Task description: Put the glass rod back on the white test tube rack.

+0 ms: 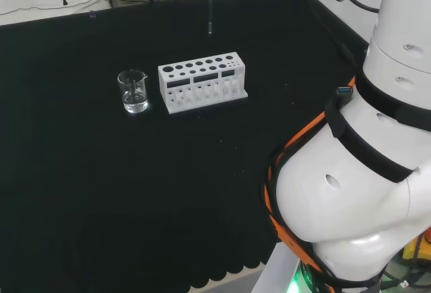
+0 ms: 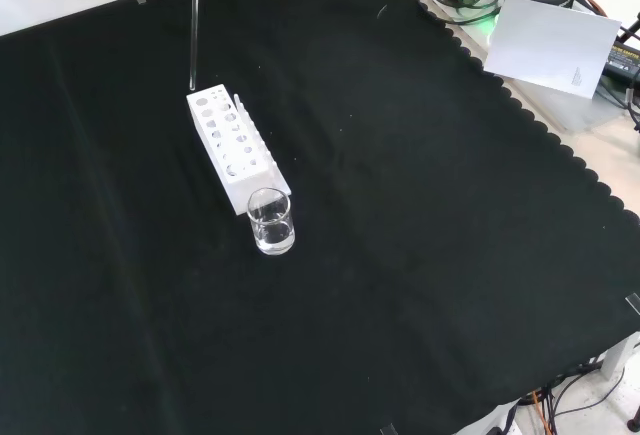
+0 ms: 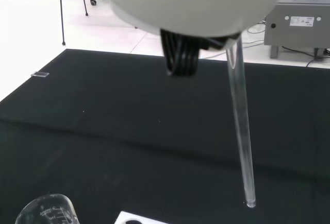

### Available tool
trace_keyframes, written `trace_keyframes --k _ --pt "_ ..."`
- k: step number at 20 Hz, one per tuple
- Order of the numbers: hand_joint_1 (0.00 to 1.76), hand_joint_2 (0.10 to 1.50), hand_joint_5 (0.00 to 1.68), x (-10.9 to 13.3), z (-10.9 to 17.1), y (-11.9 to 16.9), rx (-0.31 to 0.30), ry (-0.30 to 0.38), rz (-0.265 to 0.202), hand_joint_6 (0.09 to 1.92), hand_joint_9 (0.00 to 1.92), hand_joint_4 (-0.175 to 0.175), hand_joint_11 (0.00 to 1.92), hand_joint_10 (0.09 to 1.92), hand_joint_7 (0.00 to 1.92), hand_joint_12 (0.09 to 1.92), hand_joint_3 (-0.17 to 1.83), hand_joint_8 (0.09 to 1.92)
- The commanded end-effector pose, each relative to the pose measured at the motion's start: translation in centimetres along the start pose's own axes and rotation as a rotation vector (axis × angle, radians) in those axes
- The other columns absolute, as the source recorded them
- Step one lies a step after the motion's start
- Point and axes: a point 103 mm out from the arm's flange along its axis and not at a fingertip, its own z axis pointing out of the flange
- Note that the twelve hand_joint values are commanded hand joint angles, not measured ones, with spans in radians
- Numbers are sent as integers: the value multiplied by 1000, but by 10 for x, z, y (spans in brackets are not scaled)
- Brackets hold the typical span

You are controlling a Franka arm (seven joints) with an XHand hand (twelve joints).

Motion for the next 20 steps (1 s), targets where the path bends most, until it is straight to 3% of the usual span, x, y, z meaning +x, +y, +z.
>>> trace_keyframes --k 1,5,8,20 --pt "1324 452 1285 5 -2 -23 1 7 1 687 1666 -175 1722 1013 1229 854 1103 1223" --pt "1324 452 1285 8 -5 -36 -28 0 2 686 1666 -175 1722 1013 1229 854 1103 1223" --pt "1324 452 1285 10 -1 -53 -18 15 18 686 1666 -175 1722 1013 1230 855 1103 1223" --pt "1324 452 1286 -3 7 -67 -8 33 37 685 1666 -175 1722 1013 1230 855 1103 1222"
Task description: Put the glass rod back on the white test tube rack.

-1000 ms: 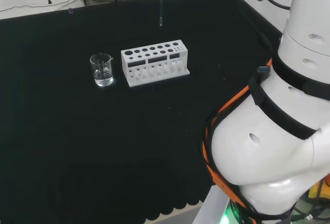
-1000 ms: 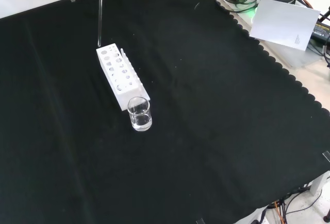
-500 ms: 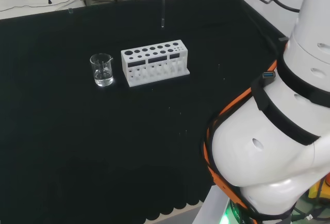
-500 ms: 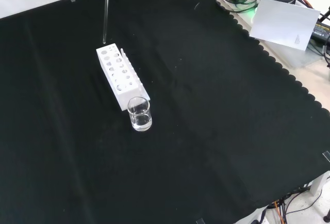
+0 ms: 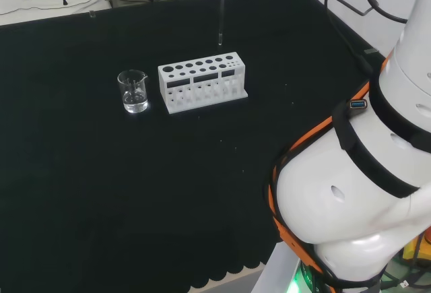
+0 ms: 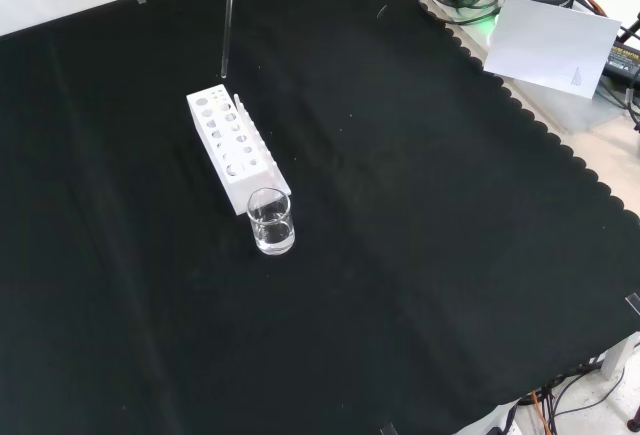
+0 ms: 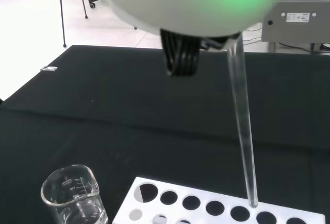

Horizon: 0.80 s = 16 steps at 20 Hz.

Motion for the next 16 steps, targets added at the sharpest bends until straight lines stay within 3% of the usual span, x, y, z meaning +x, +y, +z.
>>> trace_keyframes --k 1,16 --pt "1324 452 1286 -12 11 -10 6 14 22 685 1666 -175 1722 1013 1230 855 1103 1222" --pt "1324 451 1287 -12 32 9 33 51 9 684 1666 -175 1721 1012 1231 856 1103 1221"
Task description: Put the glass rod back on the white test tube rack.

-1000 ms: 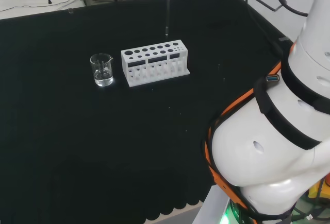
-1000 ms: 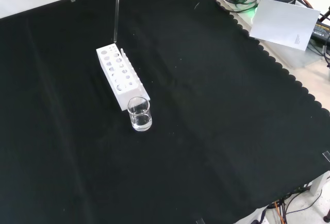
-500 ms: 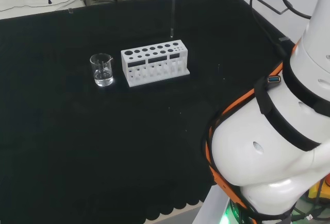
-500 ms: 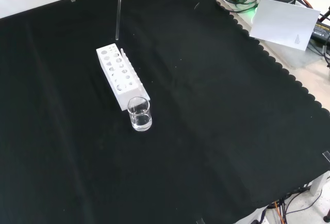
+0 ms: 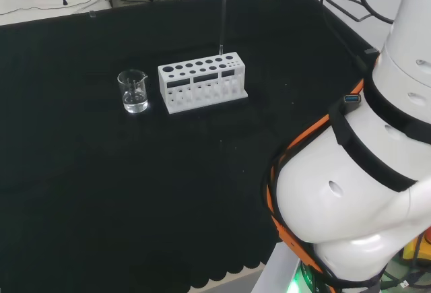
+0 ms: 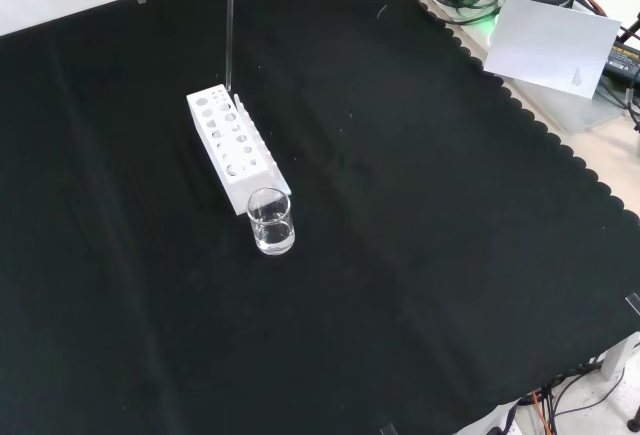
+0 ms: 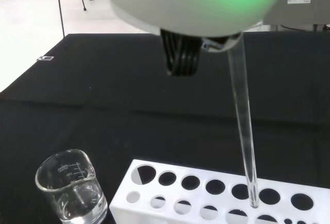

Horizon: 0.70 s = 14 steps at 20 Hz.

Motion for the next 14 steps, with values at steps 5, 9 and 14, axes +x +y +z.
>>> trace_keyframes --k 5,9,14 --pt "1324 451 1287 -5 8 6 7 11 -3 684 1666 -175 1721 1012 1231 856 1103 1221" --pt "1324 451 1287 -7 10 5 7 16 -8 683 1666 -175 1721 1012 1231 856 1103 1221" --pt "1324 451 1287 -9 15 -2 14 17 -8 683 1666 -175 1720 1012 1231 857 1104 1220"
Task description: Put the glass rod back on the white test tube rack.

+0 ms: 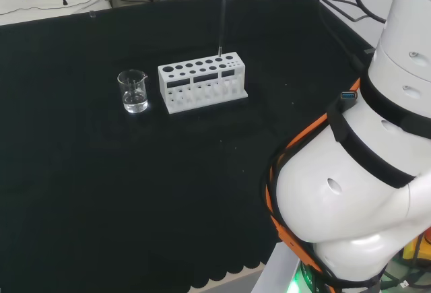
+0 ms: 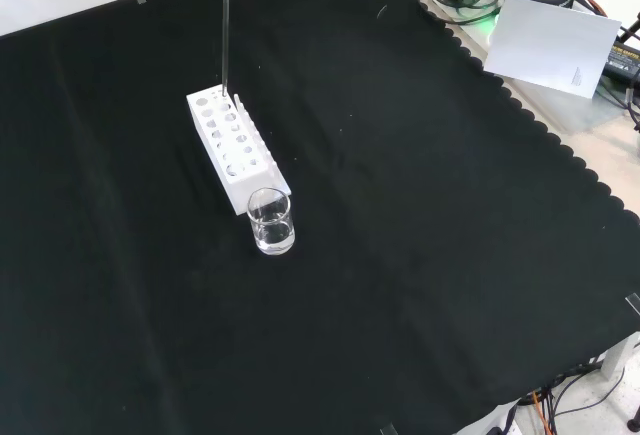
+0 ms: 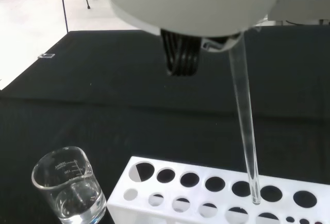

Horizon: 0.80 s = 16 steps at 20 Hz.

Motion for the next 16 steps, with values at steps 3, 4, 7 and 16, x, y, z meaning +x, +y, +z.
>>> trace_keyframes --k 3,4,7,16 --pt "1324 451 1288 0 7 -7 13 1 -1 683 1666 -175 1720 1012 1231 857 1104 1220" --pt "1324 451 1288 0 7 -7 14 0 -1 682 1666 -175 1720 1012 1231 857 1104 1220" --pt "1324 451 1288 0 8 -7 16 -1 0 682 1666 -175 1720 1012 1231 857 1104 1220" --pt "1324 451 1288 -5 14 1 25 -1 6 682 1666 -175 1720 1011 1231 858 1104 1219"
